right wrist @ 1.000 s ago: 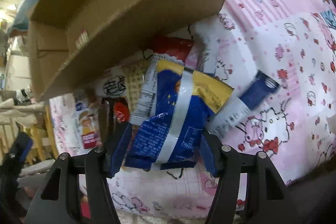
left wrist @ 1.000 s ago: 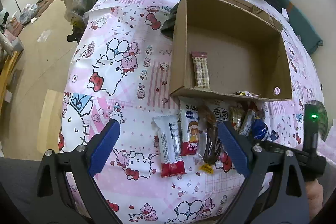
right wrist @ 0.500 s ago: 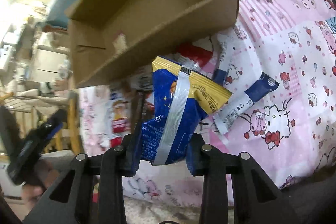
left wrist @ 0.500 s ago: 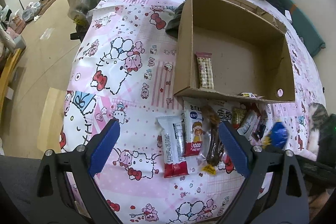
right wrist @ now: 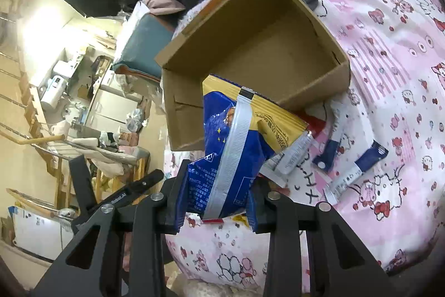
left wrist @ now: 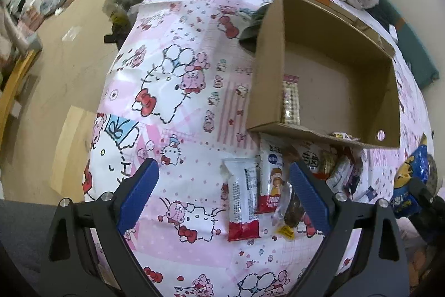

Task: Organize snacks
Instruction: 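Grasp the blue-and-yellow chip bag with the right gripper while the left grasps a white-red bar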

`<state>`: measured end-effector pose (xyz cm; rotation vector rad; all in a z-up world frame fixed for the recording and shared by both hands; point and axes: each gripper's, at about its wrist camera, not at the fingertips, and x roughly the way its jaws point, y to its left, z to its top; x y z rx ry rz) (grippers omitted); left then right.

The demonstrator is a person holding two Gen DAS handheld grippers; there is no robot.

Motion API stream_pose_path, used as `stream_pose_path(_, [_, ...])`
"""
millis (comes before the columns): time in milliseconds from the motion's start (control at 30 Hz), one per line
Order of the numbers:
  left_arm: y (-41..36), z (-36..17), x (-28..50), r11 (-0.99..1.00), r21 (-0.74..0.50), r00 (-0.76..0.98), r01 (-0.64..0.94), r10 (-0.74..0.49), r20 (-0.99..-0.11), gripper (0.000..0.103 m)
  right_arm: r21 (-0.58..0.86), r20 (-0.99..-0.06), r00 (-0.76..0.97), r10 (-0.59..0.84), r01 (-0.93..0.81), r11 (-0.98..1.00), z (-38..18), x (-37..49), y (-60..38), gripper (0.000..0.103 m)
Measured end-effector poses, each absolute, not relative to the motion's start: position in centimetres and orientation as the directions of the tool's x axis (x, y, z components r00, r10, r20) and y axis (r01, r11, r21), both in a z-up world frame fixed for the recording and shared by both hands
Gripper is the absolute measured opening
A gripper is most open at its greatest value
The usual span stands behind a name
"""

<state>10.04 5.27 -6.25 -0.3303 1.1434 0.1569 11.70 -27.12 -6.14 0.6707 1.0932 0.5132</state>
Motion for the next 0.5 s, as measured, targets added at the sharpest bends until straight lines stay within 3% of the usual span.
stream_pose_path(133, [6.0, -7.2, 10.2, 0.928, -0.189, 0.383, -0.321, -0.056, -0.922, 0.087, 0.709, -0.638, 0.383, 0.668, -0.044, 0.703, -6.3, 11.6, -27.2, 0.036])
stream_pose_path(267, [5.3, -9.0, 10.7, 0.933, -0.205, 0.324, -0.297, -0.103, -0.94, 0.069, 0.712, -0.644, 0.376, 0.666, -0.026, 0.702, -6.8, 11.7, -27.6, 0.036])
stream_pose_path(400, [3.7, -12.0, 11.0, 0.95, -0.161, 0.213, -0.267, -0.105, -0.971, 0.055, 0.707, -0.655, 0.369, 0.659, -0.005, 0.707, -7.0, 11.8, -27.5, 0.036])
stream_pose_path(500, [2.9, -13.4, 11.0, 0.962, -0.105, 0.17, -0.252, -0.063, -0.983, 0.051, 0.702, -0.661, 0.367, 0.655, -0.005, 0.712, -7.0, 11.9, -27.4, 0.036])
